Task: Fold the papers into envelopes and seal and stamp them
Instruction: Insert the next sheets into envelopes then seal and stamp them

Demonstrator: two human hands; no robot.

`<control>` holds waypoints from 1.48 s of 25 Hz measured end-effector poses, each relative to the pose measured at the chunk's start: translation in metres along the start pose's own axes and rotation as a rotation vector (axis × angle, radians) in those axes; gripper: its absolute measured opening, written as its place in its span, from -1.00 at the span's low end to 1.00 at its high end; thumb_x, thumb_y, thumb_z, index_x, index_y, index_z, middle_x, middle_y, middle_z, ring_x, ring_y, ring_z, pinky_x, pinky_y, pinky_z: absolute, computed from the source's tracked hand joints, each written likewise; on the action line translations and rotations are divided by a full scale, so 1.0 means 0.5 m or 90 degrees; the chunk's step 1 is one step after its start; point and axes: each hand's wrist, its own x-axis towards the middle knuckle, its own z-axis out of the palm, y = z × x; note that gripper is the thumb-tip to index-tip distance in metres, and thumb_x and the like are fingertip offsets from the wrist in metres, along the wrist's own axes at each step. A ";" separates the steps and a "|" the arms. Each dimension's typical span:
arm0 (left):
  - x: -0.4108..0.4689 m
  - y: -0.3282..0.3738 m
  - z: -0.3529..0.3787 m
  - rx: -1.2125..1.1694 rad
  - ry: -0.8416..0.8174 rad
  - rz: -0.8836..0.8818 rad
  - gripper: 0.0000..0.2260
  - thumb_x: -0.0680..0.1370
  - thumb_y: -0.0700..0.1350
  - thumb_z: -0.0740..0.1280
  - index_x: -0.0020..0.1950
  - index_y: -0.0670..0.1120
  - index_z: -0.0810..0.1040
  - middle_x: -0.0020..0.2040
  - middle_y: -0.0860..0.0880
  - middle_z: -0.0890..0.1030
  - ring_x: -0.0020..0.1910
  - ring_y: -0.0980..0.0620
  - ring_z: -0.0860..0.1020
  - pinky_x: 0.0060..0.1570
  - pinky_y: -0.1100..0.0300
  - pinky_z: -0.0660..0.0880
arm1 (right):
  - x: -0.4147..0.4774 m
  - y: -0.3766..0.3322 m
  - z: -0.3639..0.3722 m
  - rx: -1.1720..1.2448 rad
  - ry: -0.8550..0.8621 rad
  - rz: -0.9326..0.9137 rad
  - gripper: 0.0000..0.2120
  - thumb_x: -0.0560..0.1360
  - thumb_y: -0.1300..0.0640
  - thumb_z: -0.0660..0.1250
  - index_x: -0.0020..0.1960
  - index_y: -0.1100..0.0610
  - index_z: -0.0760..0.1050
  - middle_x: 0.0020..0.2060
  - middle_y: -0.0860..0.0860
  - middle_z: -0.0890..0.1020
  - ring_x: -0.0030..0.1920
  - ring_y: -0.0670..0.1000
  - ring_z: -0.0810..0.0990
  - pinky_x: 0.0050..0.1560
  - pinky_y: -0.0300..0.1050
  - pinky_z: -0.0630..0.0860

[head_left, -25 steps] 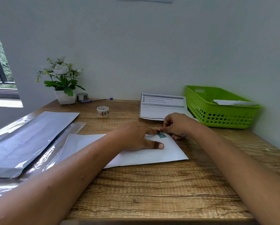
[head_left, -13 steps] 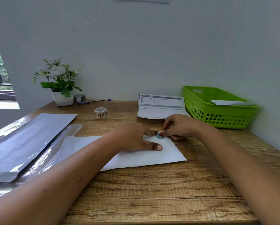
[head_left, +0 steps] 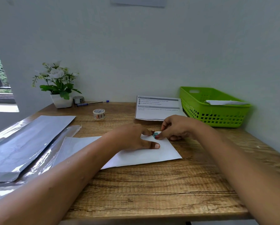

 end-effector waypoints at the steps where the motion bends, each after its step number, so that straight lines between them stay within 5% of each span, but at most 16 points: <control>1: -0.001 -0.001 0.000 0.000 -0.002 0.001 -0.34 0.41 0.41 0.20 0.45 0.16 0.29 0.43 0.04 0.39 0.33 -0.03 0.40 0.19 0.10 0.32 | 0.004 -0.002 0.005 -0.038 0.023 -0.008 -0.72 0.32 0.02 0.55 -0.12 0.10 0.52 -0.24 0.05 0.59 -0.26 -0.01 0.52 -0.14 -0.11 0.51; 10: -0.010 0.001 0.002 -0.003 0.007 -0.012 -0.36 0.42 0.39 0.20 0.44 0.15 0.32 0.42 0.04 0.40 0.33 -0.04 0.40 0.19 0.11 0.32 | 0.010 -0.004 0.019 -0.157 0.082 -0.050 -0.54 0.24 -0.22 0.52 -0.07 0.09 0.52 -0.21 0.00 0.59 -0.30 -0.05 0.53 -0.23 -0.18 0.46; 16: -0.035 -0.026 -0.005 -0.087 0.060 -0.035 -0.34 0.37 0.32 0.36 0.41 0.12 0.36 0.27 -0.01 0.49 0.18 0.01 0.44 0.15 0.12 0.38 | -0.008 0.006 -0.007 -0.128 -0.016 -0.106 -0.47 0.23 -0.07 0.58 0.11 0.03 0.48 -0.17 -0.10 0.53 -0.17 -0.10 0.51 -0.26 -0.24 0.41; 21: -0.041 -0.074 -0.025 0.044 0.054 -0.120 -0.38 0.30 0.39 0.35 0.21 0.05 0.46 0.18 0.02 0.46 0.15 0.00 0.42 0.12 0.07 0.40 | -0.013 0.029 -0.023 -0.055 -0.064 -0.118 -0.41 0.27 0.05 0.58 0.24 0.06 0.45 -0.17 -0.05 0.55 -0.22 -0.10 0.48 -0.26 -0.27 0.39; 25: -0.043 -0.083 -0.022 -0.053 0.080 -0.117 -0.50 0.41 0.25 0.36 0.20 -0.04 0.47 0.07 0.05 0.46 0.06 0.04 0.44 0.03 0.19 0.38 | -0.019 0.030 -0.022 -0.009 -0.081 -0.118 -0.46 0.32 0.14 0.55 0.25 0.12 0.46 -0.18 -0.03 0.55 -0.25 -0.10 0.50 -0.33 -0.28 0.43; 28: -0.046 -0.086 -0.025 -0.089 0.090 -0.100 -0.72 0.52 0.08 0.33 0.13 -0.06 0.53 0.04 0.00 0.54 0.04 0.03 0.48 0.01 0.21 0.38 | -0.026 0.025 -0.024 0.025 -0.067 -0.119 -0.47 0.36 0.11 0.52 0.27 0.14 0.43 -0.12 0.01 0.54 -0.20 -0.07 0.52 -0.18 -0.21 0.55; 32: -0.070 -0.095 -0.047 -0.161 0.193 -0.094 -0.91 0.55 -0.02 0.32 -0.06 -0.03 0.52 -0.14 0.02 0.52 -0.15 0.08 0.46 -0.25 0.30 0.32 | -0.063 0.001 -0.024 0.134 -0.082 -0.084 -0.52 0.52 0.00 0.32 0.37 0.09 0.30 -0.07 0.03 0.56 -0.22 -0.06 0.52 -0.22 -0.18 0.52; 37: -0.075 -0.090 -0.136 -0.326 0.352 -0.116 -0.89 0.56 -0.03 0.30 -0.12 -0.04 0.50 -0.28 -0.02 0.51 -0.32 0.04 0.44 -0.33 0.26 0.33 | -0.123 -0.012 -0.019 0.440 0.268 -0.112 -0.37 0.50 -0.20 0.25 0.48 -0.01 0.18 0.26 0.07 0.51 0.06 0.06 0.56 -0.29 -0.13 0.51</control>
